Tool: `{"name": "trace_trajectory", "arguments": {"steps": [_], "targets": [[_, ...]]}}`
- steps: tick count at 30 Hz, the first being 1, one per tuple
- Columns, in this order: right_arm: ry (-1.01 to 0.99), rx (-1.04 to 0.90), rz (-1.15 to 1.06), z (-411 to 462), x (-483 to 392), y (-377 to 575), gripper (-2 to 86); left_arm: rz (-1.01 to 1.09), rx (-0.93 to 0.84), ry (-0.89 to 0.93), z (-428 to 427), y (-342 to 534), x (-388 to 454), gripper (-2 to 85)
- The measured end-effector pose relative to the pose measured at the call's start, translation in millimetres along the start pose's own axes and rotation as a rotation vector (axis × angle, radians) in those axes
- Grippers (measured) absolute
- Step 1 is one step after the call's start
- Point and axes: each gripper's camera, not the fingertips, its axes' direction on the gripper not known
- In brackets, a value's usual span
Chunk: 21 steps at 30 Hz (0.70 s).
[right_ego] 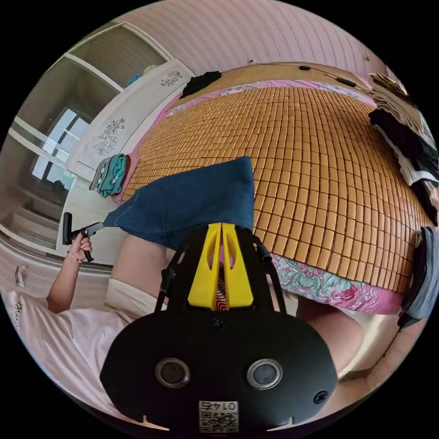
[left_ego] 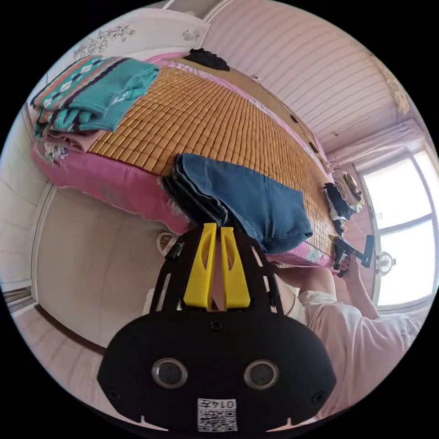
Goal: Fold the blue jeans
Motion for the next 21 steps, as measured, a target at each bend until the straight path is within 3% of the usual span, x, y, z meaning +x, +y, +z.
{"name": "trace_trajectory", "arguments": {"steps": [4,9,12,16,21], "targets": [[0.017,-0.098,-0.306,40.6,-84.7,-38.5,2.3,-0.003,0.089,0.095,2.2,29.8,-37.5,-1.0],[-0.085,-0.250,-0.737,110.6,-227.6,-89.3,17.1,0.016,0.118,0.113,1.1,43.6,-71.8,-1.0],[-0.093,-0.340,-0.873,150.3,-287.4,-104.7,18.0,0.024,0.135,0.133,-0.8,50.2,-86.7,-1.0],[-0.031,-0.366,-0.910,185.0,-323.5,-122.8,12.6,0.044,0.141,0.129,-1.3,57.7,-101.1,-1.0],[-0.135,-0.382,-0.875,188.8,-311.2,-152.0,6.6,0.057,0.157,0.170,3.9,60.5,-127.2,-0.9]]}}
